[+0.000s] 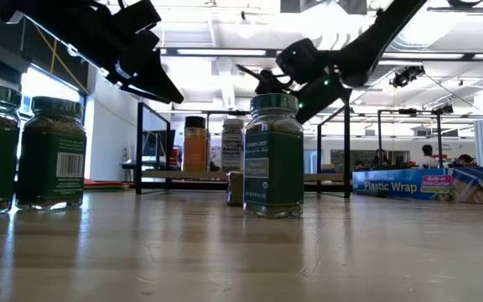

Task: Shelf spices
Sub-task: Put the white seasoning bottle on the shelf aligned with the other white seasoning bottles

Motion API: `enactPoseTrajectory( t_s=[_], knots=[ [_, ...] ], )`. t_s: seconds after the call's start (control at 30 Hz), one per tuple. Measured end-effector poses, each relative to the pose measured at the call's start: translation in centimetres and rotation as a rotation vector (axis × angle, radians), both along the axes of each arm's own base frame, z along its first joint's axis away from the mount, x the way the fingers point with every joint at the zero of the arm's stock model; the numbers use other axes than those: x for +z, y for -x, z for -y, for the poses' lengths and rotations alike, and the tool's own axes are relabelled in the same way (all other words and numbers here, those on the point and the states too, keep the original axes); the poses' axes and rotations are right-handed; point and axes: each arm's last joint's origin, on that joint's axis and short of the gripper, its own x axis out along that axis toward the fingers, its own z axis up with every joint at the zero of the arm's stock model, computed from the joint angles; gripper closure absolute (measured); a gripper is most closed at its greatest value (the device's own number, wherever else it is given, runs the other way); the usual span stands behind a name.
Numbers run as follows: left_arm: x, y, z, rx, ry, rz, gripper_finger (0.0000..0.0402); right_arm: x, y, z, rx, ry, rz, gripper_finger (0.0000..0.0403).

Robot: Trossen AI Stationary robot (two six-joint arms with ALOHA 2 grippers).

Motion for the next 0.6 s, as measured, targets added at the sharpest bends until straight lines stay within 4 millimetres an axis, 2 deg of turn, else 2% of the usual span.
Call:
enactPoseTrajectory(
  t_s=[0.3, 0.6],
  knots=[
    [0.0, 0.0, 0.0, 0.0, 0.0, 0.001, 0.0147, -0.3, 0.1, 0.8, -0.024, 0.003, 0.006, 0.0345],
    [0.0, 0.0, 0.0, -0.001, 0.001, 0.001, 0.0147, 0.2, -0.1, 1.3, -0.078, 0.063, 0.022, 0.0345]
  ],
)
